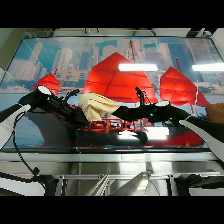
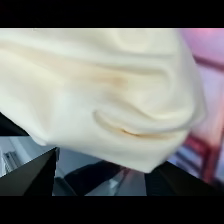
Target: Fold the shirts.
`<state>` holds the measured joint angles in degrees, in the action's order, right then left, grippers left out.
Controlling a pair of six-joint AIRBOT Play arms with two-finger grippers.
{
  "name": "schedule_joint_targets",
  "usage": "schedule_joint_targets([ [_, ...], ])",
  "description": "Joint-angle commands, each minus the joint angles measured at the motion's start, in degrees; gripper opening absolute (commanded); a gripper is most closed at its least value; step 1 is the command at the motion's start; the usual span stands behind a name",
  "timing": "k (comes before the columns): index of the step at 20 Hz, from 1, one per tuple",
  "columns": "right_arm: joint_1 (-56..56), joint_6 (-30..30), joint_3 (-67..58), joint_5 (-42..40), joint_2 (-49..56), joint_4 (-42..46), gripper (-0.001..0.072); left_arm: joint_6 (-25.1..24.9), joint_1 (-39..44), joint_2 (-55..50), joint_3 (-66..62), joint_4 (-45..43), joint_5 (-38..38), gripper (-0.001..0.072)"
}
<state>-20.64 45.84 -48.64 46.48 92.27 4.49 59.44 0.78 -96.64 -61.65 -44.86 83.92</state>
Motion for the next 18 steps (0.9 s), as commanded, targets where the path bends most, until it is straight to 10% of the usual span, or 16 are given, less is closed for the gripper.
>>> schedule_joint_targets([
  [1,-0.3,-1.7,-2.8,-2.4,0.8,-3.1,0.058,-0.1,-2.5,-0.1,-1.7,-0.2,2.6,0.0329],
  [4,-0.3,-1.7,-4.7,-4.1,0.9,-3.3,0.058,-0.1,-3.4,-0.1,-1.7,-0.1,0.7,0.0394],
  [5,-0.3,-1.7,-4.9,-4.3,1.0,-3.3,0.058,0.4,-3.4,-0.1,-1.8,0.1,0.0,0.072],
  [11,-0.4,-1.7,-5.0,-5.3,1.0,-3.3,0.0572,0.9,-2.7,-0.1,-1.7,3.0,-13.7,0.0709],
  [14,-0.4,-1.7,-5.0,-8.8,1.0,-3.3,0.038,1.0,0.6,-0.1,-1.7,3.0,-19.5,0.0417],
  [16,-0.3,-1.7,-5.1,-12.9,1.2,-3.3,0.0277,1.0,2.7,-0.1,-1.8,2.9,-21.0,0.0062],
  [17,-0.3,-1.7,-5.1,-14.2,1.3,-3.5,0.002,0.5,3.4,-0.1,-1.8,3.0,-21.2,0.0025],
  [18,-0.2,-1.9,-5.2,-15.3,1.2,-3.6,0.0017,0.5,3.7,-0.1,-1.8,2.9,-20.7,0.0025],
])
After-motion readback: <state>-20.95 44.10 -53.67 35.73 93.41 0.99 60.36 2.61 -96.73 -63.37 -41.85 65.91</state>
